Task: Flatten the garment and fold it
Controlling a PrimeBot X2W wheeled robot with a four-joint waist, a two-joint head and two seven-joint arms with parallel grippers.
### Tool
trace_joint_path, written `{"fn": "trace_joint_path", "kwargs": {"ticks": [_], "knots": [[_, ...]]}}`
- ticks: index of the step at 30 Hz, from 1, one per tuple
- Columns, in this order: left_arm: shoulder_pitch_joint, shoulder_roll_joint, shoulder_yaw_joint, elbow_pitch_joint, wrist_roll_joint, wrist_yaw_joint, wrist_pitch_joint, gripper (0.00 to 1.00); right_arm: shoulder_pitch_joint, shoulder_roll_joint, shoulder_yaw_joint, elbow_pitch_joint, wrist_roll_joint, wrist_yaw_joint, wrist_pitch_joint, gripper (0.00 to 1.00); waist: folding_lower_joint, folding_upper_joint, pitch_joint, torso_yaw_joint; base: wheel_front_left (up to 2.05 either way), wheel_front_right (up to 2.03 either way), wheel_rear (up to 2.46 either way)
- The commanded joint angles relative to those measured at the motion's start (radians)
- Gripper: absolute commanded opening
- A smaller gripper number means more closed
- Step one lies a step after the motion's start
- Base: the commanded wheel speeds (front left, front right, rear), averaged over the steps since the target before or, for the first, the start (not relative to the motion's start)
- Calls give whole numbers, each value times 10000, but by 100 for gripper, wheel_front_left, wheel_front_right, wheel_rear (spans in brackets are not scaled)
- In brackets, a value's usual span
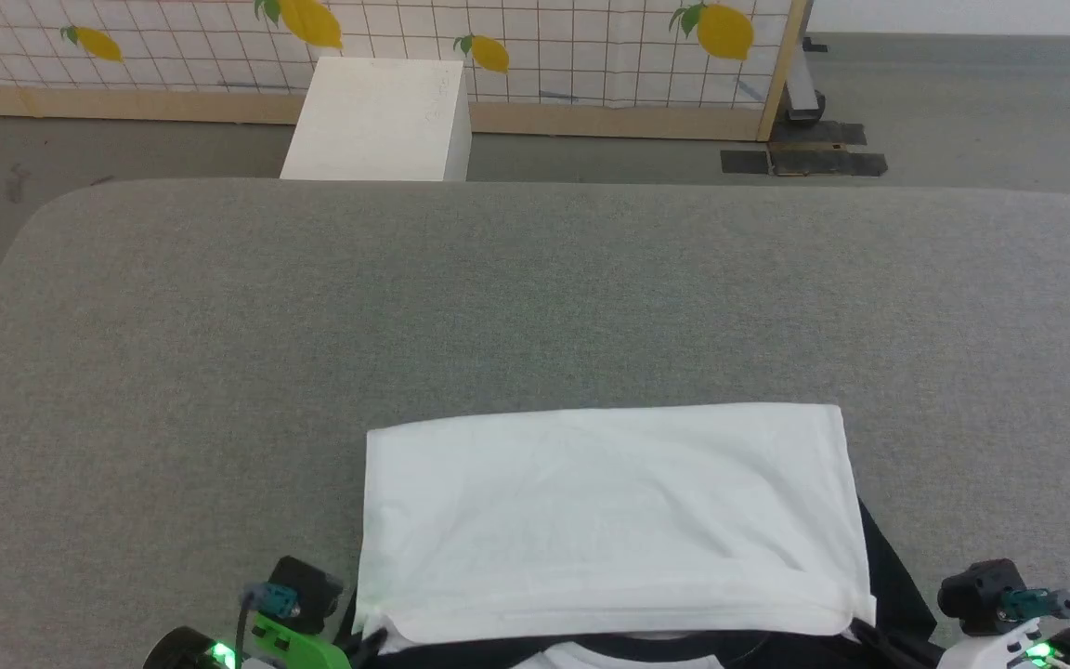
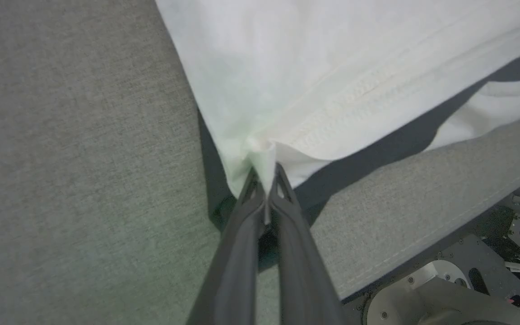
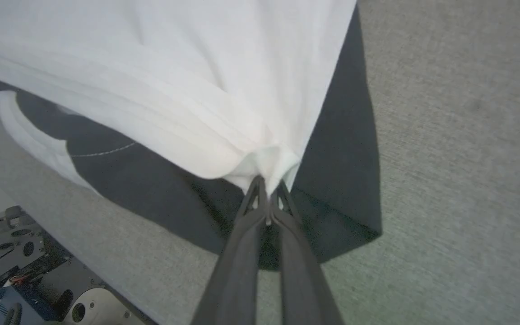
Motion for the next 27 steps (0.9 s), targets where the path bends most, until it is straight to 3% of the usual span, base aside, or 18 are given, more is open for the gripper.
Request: {"fn": "trace_joint_path", "kwargs": {"ticks": [1, 4, 8, 14, 17, 21, 27], "knots": [[153, -73, 88, 163, -17, -7, -259, 100, 109, 93, -107, -80, 10, -15, 87, 100, 1, -1, -58, -24, 0, 0, 0], [210, -142, 401, 266, -17, 100, -956, 100, 38, 43, -466, -487, -25, -15, 123, 100, 1, -1, -168, -56, 0, 0, 0], [189, -87, 937, 269, 302, 617, -2175, 100, -211, -161, -1330, -1476, -19, -15, 358, 100, 1, -1, -313, -70, 0, 0, 0], [193, -302, 2202, 27, 1122, 1820, -2965, 100, -693, -393, -2693, -2787, -68, -15, 1308, 100, 1, -1, -440, 91, 0, 0, 0], [421, -657, 3504, -445, 2242, 2615, -2989, 100, -988, -580, -3070, -3031, -178, -15, 2175, 100, 1, -1, -426, 200, 0, 0, 0], [1271, -1219, 5181, -1023, 3771, 3353, -2993, 100, -1440, -722, -3024, -2970, 170, -15, 3871, 100, 1, -1, -410, 274, 0, 0, 0], [2443, -2150, 7126, -1341, 5569, 3595, -2994, 100, -2141, -505, -2351, -2121, 582, -15, 6043, 100, 1, -1, -205, 462, 0, 0, 0]]}}
